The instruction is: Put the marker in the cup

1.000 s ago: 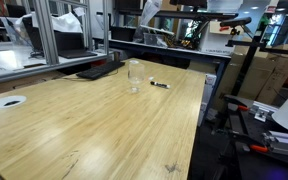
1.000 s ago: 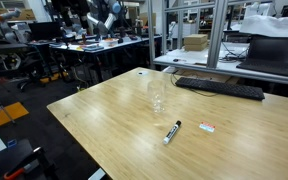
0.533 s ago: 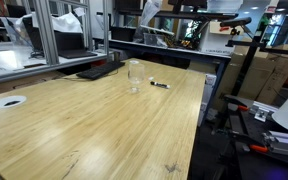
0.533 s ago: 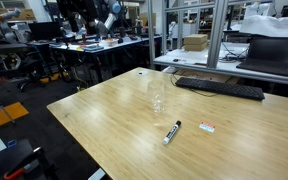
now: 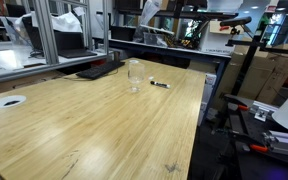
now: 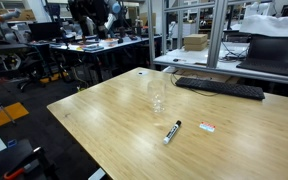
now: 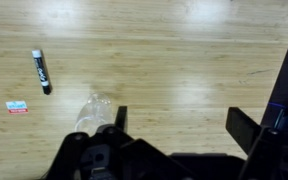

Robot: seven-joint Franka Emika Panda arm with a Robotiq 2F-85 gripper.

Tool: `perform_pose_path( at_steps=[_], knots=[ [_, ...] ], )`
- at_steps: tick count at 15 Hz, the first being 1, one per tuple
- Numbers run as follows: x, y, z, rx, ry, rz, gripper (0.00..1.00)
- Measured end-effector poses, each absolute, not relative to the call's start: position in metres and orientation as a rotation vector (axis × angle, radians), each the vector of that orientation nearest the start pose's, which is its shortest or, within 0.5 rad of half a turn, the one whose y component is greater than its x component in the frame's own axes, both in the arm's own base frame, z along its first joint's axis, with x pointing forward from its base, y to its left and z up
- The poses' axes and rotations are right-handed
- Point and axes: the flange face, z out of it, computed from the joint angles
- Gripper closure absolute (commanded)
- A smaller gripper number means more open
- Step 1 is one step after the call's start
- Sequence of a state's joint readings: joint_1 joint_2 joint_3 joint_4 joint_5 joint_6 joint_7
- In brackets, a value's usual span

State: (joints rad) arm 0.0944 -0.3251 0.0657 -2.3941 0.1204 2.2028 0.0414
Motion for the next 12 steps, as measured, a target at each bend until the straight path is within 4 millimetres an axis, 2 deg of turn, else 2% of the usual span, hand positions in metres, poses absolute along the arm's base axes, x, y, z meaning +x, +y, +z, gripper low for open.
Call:
perform_pose_path(
  at_steps=[3, 5, 8, 12],
  knots=[
    [0.466, 0.018, 0.434, -3.034, 0.101, -0.173, 0.00],
    [0.474, -0.007, 0.421, -3.038, 0.139, -0.191, 0.00],
    [0.487, -0.032, 0.395, -3.064, 0.124, -0.234, 0.00],
    [0.502, -0.058, 0.345, -3.083, 0.082, -0.245, 0.00]
  ],
)
